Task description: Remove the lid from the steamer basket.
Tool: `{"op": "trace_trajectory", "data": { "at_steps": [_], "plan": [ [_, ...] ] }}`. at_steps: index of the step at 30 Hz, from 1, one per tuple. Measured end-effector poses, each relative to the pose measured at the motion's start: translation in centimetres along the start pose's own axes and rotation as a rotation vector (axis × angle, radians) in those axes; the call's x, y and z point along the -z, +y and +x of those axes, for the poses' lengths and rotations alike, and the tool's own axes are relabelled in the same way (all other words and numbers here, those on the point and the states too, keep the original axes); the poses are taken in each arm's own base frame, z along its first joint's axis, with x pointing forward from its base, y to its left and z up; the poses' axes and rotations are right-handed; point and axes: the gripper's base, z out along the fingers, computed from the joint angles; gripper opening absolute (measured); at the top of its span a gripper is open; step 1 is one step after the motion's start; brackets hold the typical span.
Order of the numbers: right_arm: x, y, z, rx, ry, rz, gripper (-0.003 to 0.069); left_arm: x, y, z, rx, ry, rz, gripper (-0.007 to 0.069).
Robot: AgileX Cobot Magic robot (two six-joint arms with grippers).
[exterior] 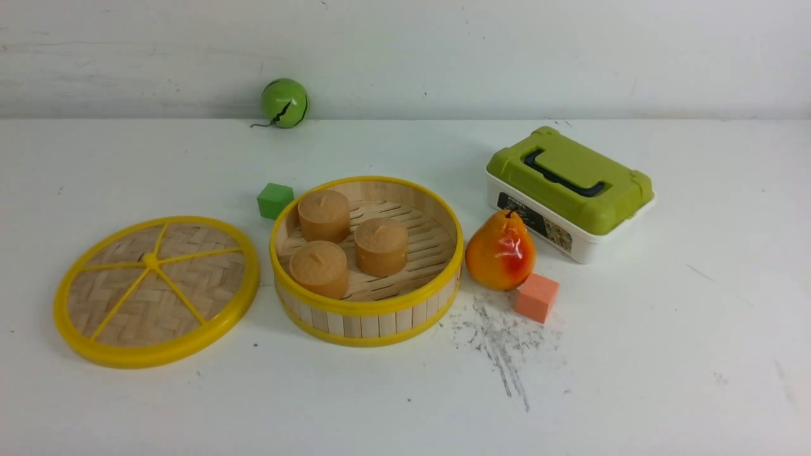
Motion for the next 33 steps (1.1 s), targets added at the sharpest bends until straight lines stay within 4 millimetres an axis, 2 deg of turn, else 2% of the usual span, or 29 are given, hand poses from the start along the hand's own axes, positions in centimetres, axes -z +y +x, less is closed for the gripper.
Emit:
{"op": "trace_trajectory", "data": {
  "at_steps": [33],
  "plan": [
    [0.0, 0.0, 0.0, 0.0, 0.0, 0.0, 0.024, 0.0, -0.02, -0.02, 0.005, -0.002, 0.002, 0.0082]
  ]
}}
